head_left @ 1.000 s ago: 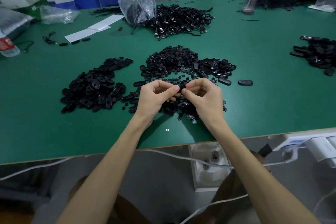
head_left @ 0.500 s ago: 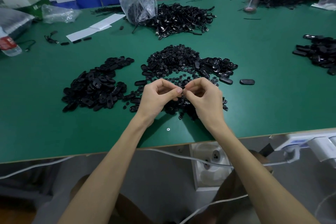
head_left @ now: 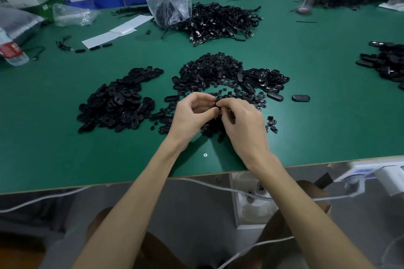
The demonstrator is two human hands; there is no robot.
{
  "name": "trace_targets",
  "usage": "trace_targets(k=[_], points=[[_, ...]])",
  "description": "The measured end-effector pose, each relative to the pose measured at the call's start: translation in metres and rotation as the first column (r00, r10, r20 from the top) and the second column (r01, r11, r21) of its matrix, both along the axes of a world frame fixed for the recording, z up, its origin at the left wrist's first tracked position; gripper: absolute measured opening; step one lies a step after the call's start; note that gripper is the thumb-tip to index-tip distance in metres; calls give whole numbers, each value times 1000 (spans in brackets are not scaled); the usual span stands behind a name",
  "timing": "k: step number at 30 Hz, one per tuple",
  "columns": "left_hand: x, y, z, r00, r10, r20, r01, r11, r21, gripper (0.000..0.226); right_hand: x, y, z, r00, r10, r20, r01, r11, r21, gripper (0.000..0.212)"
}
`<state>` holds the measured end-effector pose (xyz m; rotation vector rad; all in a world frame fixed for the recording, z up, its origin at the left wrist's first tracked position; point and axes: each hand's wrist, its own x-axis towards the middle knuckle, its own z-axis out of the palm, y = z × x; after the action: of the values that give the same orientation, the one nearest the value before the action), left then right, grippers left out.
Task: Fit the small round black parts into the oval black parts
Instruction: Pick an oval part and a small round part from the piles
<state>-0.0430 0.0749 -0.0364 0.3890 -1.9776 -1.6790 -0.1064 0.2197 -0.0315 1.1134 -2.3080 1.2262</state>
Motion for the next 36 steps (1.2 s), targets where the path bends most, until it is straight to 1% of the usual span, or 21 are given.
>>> trace_targets(k=[4,6,9,11,13,15,17,20,23,28,31,36], points=[[0,-1,-3,997,74,-18,-74,997,26,22,7,-2,-1,990,69,-121,-62,996,60,35],[0,-1,-3,995,94,-30,-93,994,54,20,8,-2,0,987,97,-130,-87,993,78,42],[0,-1,0,996,88,-35,-85,994,74,19,6,-2,0,989,95,-113,-89,994,57,44],[1,0,1,997,65,-34,-63,995,75,18,4,-2,2,996,62,-62,-61,998,24,43],[1,1,2,999,35,-29,-33,997,64,19,2,-2,2,999,37,26,-36,999,-31,39],[1,2,3,1000,-9,-24,10,999,43,21,-2,-2,2,988,55,141,-42,995,-91,32],[1,4,3,998,-56,-18,57,998,23,21,-6,-1,4,975,73,210,-51,993,-108,22],[1,4,3,996,-86,-16,86,996,4,20,-8,1,3,970,66,233,-39,992,-116,15],[1,4,3,996,-93,-1,93,995,-25,20,-7,1,3,964,57,261,-25,992,-125,15],[1,4,3,997,-78,12,78,997,-28,19,-5,0,4,977,45,209,-25,995,-95,18],[2,4,3,997,-78,12,78,996,-37,19,-4,0,4,975,45,215,-24,995,-98,15],[2,3,4,998,-56,26,58,995,-76,28,-3,0,4,973,63,224,-39,993,-109,10]])
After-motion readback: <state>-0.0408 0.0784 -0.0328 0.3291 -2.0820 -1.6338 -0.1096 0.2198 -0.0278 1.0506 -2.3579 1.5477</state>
